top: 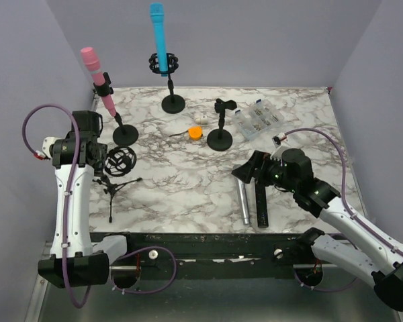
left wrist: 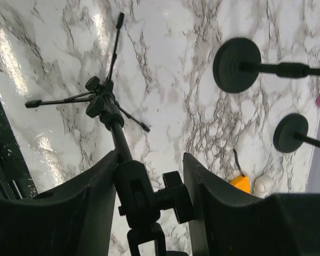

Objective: Remove the microphone from the stand

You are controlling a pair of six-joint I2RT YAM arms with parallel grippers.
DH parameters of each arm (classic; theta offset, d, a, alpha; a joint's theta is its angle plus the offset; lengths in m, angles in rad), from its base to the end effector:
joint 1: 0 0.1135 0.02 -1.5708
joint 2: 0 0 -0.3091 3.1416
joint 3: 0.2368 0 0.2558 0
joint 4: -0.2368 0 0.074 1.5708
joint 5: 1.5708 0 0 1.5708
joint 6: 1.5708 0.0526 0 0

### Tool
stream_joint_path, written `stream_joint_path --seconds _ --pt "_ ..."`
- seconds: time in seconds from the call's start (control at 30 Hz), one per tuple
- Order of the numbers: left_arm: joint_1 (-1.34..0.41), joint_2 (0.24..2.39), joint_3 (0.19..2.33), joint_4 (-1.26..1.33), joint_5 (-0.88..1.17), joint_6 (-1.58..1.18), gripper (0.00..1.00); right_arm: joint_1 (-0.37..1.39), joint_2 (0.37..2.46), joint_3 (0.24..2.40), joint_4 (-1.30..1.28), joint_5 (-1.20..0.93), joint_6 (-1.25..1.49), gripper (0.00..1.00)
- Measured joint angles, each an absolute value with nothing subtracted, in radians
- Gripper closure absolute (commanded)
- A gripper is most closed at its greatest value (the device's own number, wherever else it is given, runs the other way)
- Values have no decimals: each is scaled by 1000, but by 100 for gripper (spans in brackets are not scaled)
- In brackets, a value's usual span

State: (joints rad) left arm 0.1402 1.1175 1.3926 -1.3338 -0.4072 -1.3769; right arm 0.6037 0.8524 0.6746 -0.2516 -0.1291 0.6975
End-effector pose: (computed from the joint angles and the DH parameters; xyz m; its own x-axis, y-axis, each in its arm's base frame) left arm 0.1630 0.0440 0.4101 0.1481 -0.8890 -0.4332 -0.9087 0.0504 -0.4143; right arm 0.1498 0.1115 0.3088 -0.6862 0.3006 -0.6624 -0.2852 0.7266 0.6251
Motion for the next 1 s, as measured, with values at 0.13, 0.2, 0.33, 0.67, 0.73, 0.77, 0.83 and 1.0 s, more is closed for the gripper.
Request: stream_joint_path --seconds 0.13,0.2,0.33,0.67,0.73,0.77,0.83,1.0 --pt "-12 1131 1402 -1374 -410 -1478 100 615 860 659 -232 -146 710 1" --pt "-63 1142 1417 -1397 -408 -1521 100 625 861 658 -220 -149 716 1" --pt "-161 1187 1461 -1440 -388 -1629 100 658 867 652 -184 -151 735 1" --pt "-397 1336 1558 -1457 -262 -1795 100 801 959 645 -118 -135 773 1" --pt "-429 1345 1571 -1452 -240 -1823 100 825 973 645 -105 -127 779 1" --pt "-436 1348 1579 -1451 -234 -1827 100 835 982 645 -98 -123 783 1" --pt "-445 1354 1601 -1432 -216 -1832 100 855 1002 645 -89 -117 787 1" --pt "-449 1346 1618 -1383 -191 -1838 100 891 1038 645 -74 -94 797 1"
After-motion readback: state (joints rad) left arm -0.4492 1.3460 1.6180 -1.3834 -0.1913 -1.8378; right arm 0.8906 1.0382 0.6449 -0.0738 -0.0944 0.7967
